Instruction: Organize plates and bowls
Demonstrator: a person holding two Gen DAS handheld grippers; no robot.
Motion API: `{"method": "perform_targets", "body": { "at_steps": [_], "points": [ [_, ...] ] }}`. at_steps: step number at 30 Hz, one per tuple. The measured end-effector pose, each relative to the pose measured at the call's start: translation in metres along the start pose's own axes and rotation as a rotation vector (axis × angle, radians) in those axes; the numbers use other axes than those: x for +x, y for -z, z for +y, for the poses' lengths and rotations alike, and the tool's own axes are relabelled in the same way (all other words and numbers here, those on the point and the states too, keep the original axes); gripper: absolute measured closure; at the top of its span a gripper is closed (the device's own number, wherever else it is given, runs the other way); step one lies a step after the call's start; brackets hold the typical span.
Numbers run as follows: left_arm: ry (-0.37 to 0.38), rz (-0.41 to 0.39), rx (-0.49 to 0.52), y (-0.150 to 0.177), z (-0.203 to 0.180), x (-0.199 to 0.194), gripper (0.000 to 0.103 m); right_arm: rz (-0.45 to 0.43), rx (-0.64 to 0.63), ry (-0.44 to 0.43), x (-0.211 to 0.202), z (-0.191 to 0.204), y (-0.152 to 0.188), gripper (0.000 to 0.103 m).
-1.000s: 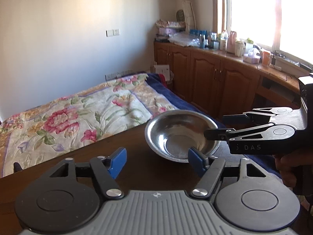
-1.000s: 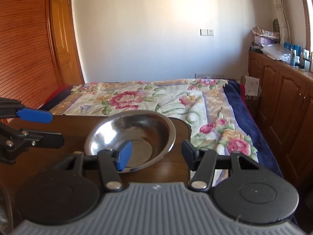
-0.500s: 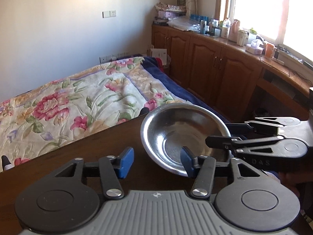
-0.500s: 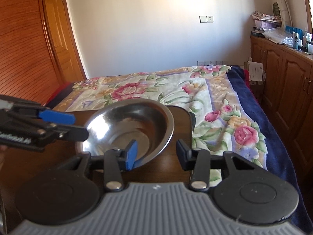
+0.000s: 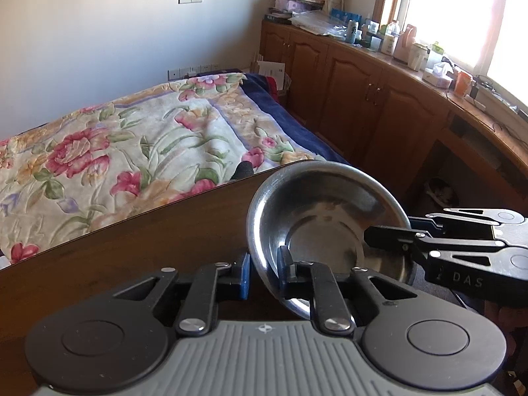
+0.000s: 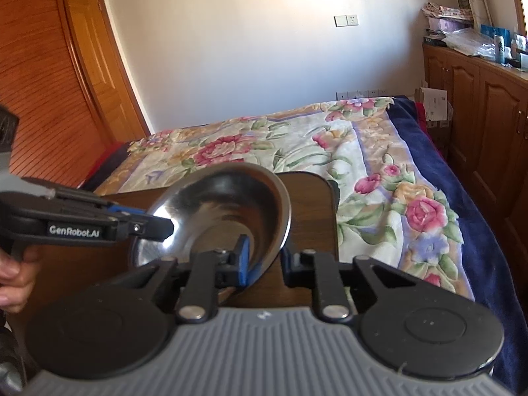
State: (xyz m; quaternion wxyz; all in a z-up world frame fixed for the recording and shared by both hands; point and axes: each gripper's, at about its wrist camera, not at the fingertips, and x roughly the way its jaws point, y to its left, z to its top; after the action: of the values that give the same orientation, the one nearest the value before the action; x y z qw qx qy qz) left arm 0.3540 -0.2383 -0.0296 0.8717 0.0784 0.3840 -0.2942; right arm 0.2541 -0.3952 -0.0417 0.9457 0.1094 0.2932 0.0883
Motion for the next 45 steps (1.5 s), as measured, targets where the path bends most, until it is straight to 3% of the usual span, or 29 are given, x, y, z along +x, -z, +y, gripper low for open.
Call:
{"method": "perform_targets", "body": {
  "at_steps": [18, 45],
  "points": [
    [-0.024, -0.177, 0.070, 0.006, -0.012, -0.092, 0.087, -0.082, -0.030, -0.003, -0.051, 0.033, -0.015, 0.086],
    [0.008, -0.294, 0.074, 0.080, -0.020, -0.197, 0.086, -0.132, -0.106, -0.012, -0.113, 0.087, 0.011, 0.086]
  ]
}}
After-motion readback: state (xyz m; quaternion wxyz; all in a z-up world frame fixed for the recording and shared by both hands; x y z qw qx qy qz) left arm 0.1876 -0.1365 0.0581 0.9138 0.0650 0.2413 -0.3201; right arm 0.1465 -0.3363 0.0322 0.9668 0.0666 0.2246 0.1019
